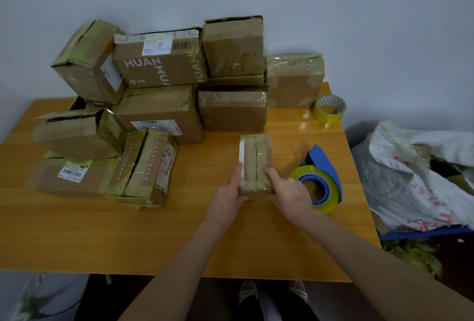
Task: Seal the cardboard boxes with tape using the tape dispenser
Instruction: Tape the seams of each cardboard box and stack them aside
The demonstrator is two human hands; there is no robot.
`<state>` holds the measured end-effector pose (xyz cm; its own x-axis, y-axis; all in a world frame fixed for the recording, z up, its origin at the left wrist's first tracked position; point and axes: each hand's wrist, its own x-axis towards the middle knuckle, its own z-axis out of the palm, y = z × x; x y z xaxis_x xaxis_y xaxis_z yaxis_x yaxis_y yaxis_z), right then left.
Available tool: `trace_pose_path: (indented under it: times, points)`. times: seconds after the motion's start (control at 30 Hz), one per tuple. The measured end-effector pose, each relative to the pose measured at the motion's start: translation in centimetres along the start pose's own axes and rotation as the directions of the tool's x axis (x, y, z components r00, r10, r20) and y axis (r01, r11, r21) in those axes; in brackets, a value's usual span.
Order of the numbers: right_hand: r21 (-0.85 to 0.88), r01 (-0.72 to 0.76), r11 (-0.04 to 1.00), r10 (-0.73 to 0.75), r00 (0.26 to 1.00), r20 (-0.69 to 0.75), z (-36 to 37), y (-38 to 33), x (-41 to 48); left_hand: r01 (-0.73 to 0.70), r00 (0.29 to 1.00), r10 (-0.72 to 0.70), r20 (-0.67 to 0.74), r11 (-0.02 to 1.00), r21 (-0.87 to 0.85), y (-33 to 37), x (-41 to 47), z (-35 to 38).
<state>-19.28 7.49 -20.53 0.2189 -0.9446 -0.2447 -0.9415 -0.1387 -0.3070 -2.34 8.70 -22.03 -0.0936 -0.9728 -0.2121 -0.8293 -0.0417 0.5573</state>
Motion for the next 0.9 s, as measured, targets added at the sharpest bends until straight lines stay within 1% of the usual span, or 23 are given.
trace_pose_path:
  times: [0.1,0.2,0.3,0.4,0.47,0.53,0.63,0.77,0.83,0.9]
  points:
    - [0.04,0.002,0.999,-0.002,1.0,0.021,-0.3,-0.3,0.0,-0.027,0.999,0.03,0.024,0.994,-0.102,0.0,0.0,-0.5]
    - [0.002,-0.006,1.0,0.006,1.0,-0.03,-0.4,-0.8,0.3,-0.005,1.0,0.008,0.022,0.988,-0.153,0.4,0.1,-0.8]
    - [-0.028,0.015,1.0,-0.016,0.999,-0.03,-0.3,-0.7,0.4,-0.011,1.0,0.012,0.006,0.983,-0.185,0.0,0.0,-0.7]
    - [0.064,0.011,0.998,-0.011,1.0,0.011,-0.1,0.0,0.3,-0.016,1.0,0.019,0.008,0.962,-0.274,-0.8,-0.2,-0.8]
    - [0.145,0.019,0.989,-0.021,1.0,0.014,-0.2,0.4,-0.1,0.031,0.998,-0.009,0.059,0.921,-0.388,-1.1,-0.3,-0.7]
    - [0.203,0.031,0.979,-0.029,1.0,-0.01,-0.4,0.5,-0.2,0.093,0.995,-0.065,0.077,0.894,-0.439,-0.9,-0.2,-0.3]
    - [0.2,0.017,0.98,-0.012,1.0,-0.027,-0.5,0.2,0.1,0.082,0.996,-0.083,0.012,0.927,-0.366,-0.3,0.4,0.4]
    - [0.177,-0.045,0.983,0.046,0.999,0.0,-0.3,0.4,0.2,0.155,0.988,-0.156,0.013,0.965,-0.212,1.0,0.6,0.4]
    - [0.254,-0.118,0.96,0.124,0.992,-0.008,-0.5,0.7,0.5,0.168,0.983,-0.178,-0.052,0.974,-0.155,1.8,0.7,0.1]
    - [0.343,-0.192,0.919,0.198,0.98,0.016,-0.5,0.3,1.1,0.193,0.97,-0.214,-0.113,0.966,-0.17,2.3,0.7,-0.6]
